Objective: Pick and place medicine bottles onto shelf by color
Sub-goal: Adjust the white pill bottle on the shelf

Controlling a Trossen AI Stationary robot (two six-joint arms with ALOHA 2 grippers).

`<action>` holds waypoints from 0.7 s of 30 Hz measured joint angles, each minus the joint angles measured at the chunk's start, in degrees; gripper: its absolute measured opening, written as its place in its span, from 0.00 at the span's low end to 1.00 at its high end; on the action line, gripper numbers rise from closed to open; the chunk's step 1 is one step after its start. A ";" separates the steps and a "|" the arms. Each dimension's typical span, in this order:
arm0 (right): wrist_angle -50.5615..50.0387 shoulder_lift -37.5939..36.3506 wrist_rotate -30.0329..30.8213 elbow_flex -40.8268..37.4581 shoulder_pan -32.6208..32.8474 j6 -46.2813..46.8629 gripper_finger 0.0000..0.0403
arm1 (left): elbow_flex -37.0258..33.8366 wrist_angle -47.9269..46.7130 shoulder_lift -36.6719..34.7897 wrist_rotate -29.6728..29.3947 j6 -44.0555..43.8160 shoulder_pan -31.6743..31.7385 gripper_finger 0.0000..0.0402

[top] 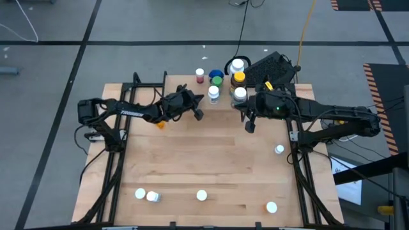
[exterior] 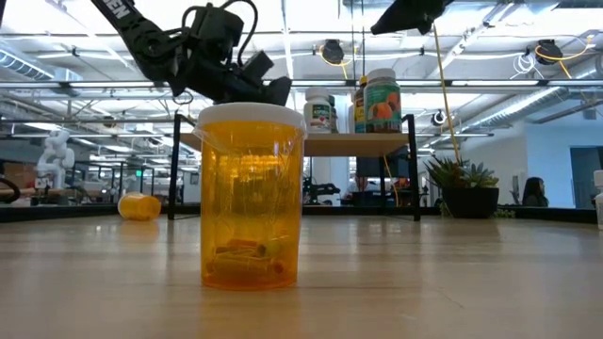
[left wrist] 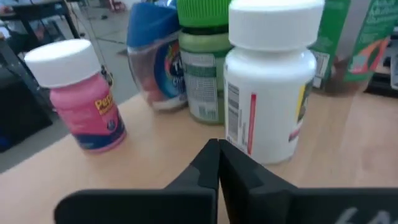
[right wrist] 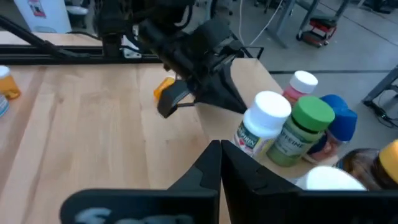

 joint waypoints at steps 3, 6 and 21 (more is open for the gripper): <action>0.65 -0.55 0.06 -0.80 0.34 -0.02 0.00 | 0.92 0.26 1.59 -0.09 0.03 0.00 0.02; 0.60 -0.74 0.14 -1.29 0.34 0.00 0.00 | 2.83 0.59 3.65 0.07 0.23 0.00 0.04; -0.69 -0.82 1.54 -1.44 0.32 -0.02 0.00 | 5.77 -1.03 5.26 1.42 0.47 -0.11 0.05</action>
